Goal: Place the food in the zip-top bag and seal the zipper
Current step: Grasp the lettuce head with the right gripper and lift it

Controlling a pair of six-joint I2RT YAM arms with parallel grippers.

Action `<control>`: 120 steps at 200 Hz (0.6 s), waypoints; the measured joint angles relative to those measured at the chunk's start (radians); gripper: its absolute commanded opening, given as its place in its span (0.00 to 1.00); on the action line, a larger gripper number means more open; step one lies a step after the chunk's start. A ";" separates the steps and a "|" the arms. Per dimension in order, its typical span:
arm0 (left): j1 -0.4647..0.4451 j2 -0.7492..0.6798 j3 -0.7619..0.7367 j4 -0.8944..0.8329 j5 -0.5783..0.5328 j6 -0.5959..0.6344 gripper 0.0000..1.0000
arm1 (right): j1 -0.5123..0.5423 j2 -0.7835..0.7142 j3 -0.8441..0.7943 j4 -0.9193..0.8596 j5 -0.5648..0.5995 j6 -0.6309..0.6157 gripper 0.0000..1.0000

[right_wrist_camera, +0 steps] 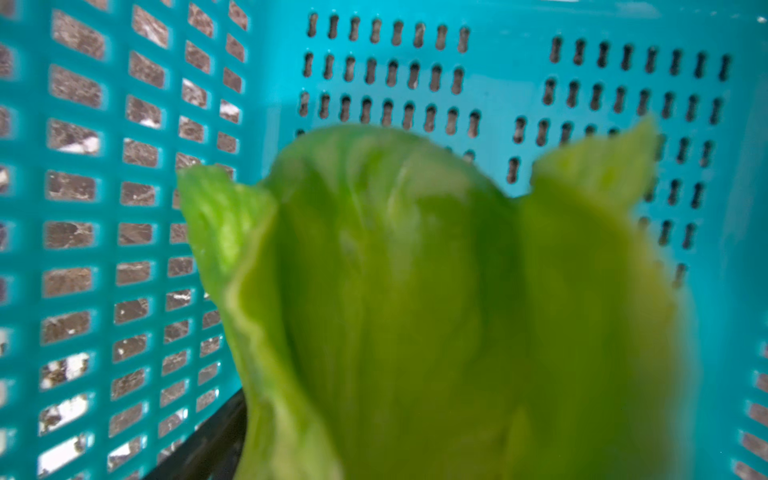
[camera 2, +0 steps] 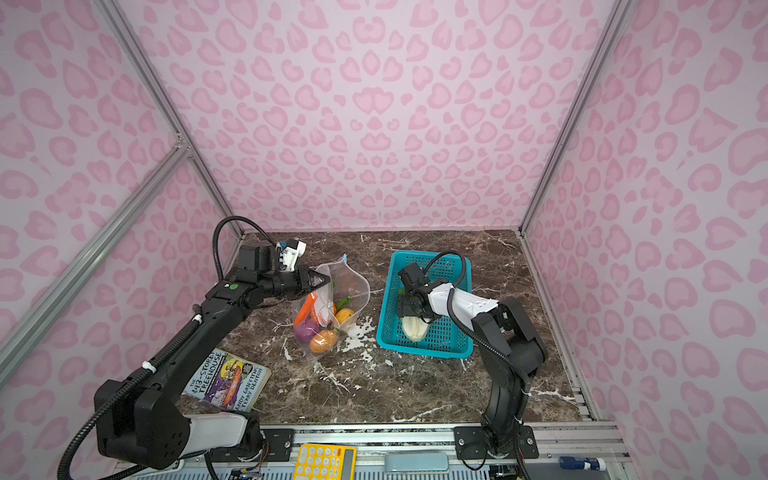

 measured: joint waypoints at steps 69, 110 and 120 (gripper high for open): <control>0.000 0.000 0.000 0.000 -0.002 0.000 0.03 | -0.032 -0.066 -0.043 0.040 -0.043 0.003 0.62; 0.000 0.000 0.000 0.000 -0.002 0.000 0.03 | -0.088 -0.178 -0.099 0.066 -0.116 0.027 0.59; 0.000 0.000 0.000 0.000 -0.002 0.000 0.03 | -0.104 -0.219 -0.105 0.068 -0.131 0.031 0.59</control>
